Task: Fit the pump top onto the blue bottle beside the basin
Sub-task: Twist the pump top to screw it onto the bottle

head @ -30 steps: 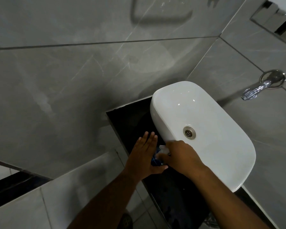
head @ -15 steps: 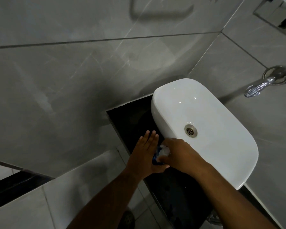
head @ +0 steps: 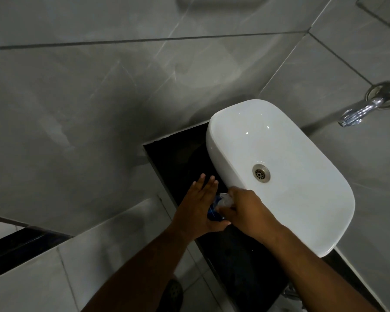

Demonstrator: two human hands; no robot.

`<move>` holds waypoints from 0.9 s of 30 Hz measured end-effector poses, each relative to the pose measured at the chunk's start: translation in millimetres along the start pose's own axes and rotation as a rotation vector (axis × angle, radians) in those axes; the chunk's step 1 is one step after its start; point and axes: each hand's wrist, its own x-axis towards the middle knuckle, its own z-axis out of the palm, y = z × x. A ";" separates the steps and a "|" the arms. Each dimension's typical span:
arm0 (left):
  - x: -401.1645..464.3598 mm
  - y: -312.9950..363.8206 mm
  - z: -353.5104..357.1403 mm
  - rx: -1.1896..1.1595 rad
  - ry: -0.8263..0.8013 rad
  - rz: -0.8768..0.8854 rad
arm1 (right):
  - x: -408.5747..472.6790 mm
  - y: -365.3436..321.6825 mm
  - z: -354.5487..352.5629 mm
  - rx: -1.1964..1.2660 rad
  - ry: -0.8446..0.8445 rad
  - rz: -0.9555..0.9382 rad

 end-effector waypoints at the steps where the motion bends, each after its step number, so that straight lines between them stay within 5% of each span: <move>1: 0.1 0.2 -0.8 -0.002 0.001 0.001 | -0.6 0.2 0.4 -0.001 0.006 0.002; 8: 0.8 5.6 -1.0 -0.004 0.074 -0.016 | 6.9 -5.3 -11.2 -0.112 -0.084 -0.115; 15: 1.8 -1.0 4.0 0.026 0.031 -0.004 | 2.4 4.5 6.5 -0.053 0.045 -0.074; 21: 5.7 3.9 2.6 0.026 0.049 0.004 | -1.7 12.7 -17.9 0.069 -0.056 -0.105; 27: 8.4 3.3 3.9 0.046 0.050 -0.016 | -0.8 9.3 -34.5 -0.091 -0.052 -0.255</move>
